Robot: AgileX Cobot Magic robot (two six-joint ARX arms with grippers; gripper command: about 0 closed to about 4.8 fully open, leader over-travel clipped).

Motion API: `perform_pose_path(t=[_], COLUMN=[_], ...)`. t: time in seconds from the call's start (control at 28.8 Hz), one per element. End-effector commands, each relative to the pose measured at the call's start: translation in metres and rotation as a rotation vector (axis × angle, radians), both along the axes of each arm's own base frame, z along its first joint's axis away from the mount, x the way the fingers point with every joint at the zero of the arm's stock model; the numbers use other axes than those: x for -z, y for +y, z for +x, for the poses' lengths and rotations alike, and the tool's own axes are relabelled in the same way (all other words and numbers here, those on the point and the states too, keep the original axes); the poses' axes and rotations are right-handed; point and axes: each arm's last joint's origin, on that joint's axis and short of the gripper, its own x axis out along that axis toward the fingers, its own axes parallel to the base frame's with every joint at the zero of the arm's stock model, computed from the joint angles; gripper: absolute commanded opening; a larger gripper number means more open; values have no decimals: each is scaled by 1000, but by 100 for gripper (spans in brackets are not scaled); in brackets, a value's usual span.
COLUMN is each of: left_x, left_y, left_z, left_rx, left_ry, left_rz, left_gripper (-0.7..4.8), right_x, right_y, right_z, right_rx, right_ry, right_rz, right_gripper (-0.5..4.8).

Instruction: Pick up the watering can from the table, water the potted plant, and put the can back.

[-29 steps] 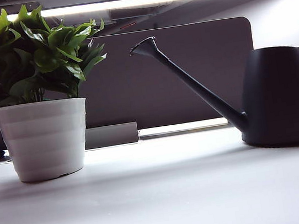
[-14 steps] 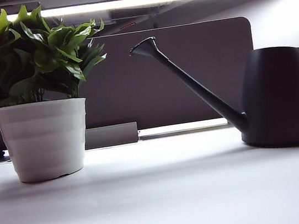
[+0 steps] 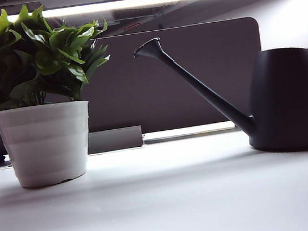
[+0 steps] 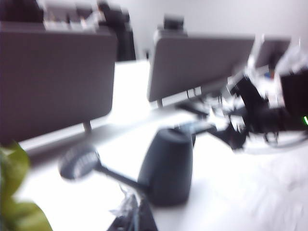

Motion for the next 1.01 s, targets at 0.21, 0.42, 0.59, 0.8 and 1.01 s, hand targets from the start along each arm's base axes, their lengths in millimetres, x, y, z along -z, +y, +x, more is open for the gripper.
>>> perform_pose_path(t=[0.21,0.42,0.59,0.8,1.01], left_x=[19,20,25,29,32], left_y=[-23,-23,-23,-22,-22], left_z=[11,11,10,10,9], left_rx=[30,42,44,45,45], left_ry=[70,64,103,140,169], left_rz=[128,144,176,198,222], left_gripper=[-5,-5,-5,-5,-5], right_x=[51,72,85,82,78], right_y=[-21,-25,-26,-24,-22], right_z=[50,79,91,94,94], right_rx=[-34,-23,-26,-94,-110], right_ry=[62,-72,-116,-186,-214], right_rz=[-74,-94,-98,-82,-80], right_gripper=[479,479,368,177,94])
